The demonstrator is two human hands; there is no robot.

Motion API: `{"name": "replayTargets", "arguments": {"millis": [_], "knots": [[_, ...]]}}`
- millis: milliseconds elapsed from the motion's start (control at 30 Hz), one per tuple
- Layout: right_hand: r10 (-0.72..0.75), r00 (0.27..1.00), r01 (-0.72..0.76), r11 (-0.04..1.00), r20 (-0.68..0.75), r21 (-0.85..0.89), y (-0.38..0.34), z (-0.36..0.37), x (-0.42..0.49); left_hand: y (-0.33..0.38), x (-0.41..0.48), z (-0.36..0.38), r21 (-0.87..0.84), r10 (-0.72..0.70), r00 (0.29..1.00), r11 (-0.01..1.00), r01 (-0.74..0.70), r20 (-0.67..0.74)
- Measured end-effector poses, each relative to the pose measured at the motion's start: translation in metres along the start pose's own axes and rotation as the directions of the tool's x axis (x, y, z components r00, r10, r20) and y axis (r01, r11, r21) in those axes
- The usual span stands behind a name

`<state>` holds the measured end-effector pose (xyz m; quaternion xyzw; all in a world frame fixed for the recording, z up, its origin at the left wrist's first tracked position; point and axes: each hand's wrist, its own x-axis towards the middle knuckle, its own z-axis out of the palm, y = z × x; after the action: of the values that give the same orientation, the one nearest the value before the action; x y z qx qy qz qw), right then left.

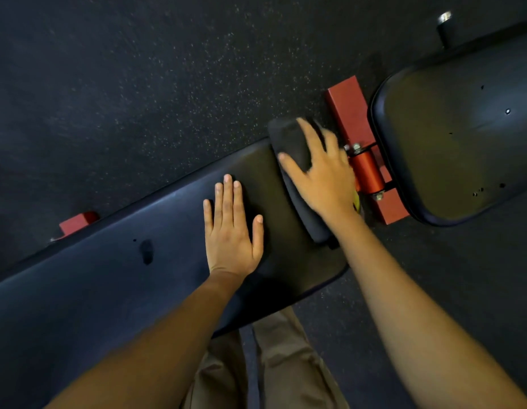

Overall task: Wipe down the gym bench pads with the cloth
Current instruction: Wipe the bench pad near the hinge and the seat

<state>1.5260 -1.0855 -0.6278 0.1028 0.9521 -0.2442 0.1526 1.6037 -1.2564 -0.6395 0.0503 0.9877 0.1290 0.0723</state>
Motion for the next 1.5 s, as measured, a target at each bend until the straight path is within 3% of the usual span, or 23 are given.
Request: {"name": "replayTargets", "arguments": {"millis": [133, 267, 367, 467, 567, 667, 833, 1067, 1500], "knots": [[0.148, 0.987, -0.149, 0.989, -0.059, -0.018, 0.033, 0.008, -0.115, 0.0, -0.002, 0.001, -0.007, 0.001, 1.0, 1.0, -0.001, -0.009], [0.197, 0.978, -0.205, 0.97, -0.072, -0.128, 0.024, 0.016, -0.109, 0.001, -0.002, 0.001, -0.006, -0.011, 1.0, 1.0, 0.011, -0.018], [0.137, 0.985, -0.154, 0.973, -0.106, -0.17, -0.007, 0.014, -0.042, 0.0, 0.0, 0.0, -0.008, -0.006, 1.0, 1.0, 0.006, -0.014], [0.114, 0.993, -0.117, 0.978, -0.028, -0.174, -0.047, 0.009, 0.021, 0.0, 0.0, 0.001, -0.01, -0.009, 1.0, 1.0, 0.009, -0.011], [-0.116, 0.991, 0.13, 0.937, 0.063, -0.325, -0.081, 0.011, 0.034, 0.0, 0.0, 0.001, -0.022, -0.016, 1.0, 1.0, 0.016, 0.005], [-0.28, 0.95, 0.309, 0.899, 0.134, -0.31, -0.078, 0.013, 0.032, -0.001, -0.001, 0.0, -0.033, -0.015, 1.0, 0.999, 0.015, 0.005], [-0.128, 0.988, 0.148, 0.935, 0.082, -0.323, -0.073, 0.012, 0.041, -0.002, -0.001, -0.004, -0.067, -0.015, 1.0, 0.998, 0.016, 0.01], [-0.138, 0.989, 0.145, 0.886, 0.047, -0.44, -0.096, 0.018, 0.033, -0.016, -0.013, -0.014, -0.188, -0.057, 0.998, 0.981, 0.054, -0.011], [-0.194, 0.974, 0.224, 0.804, 0.114, -0.55, -0.218, 0.101, -0.036, -0.196, -0.094, -0.047, -0.084, -0.228, 0.973, 0.971, 0.225, -0.025]]}}
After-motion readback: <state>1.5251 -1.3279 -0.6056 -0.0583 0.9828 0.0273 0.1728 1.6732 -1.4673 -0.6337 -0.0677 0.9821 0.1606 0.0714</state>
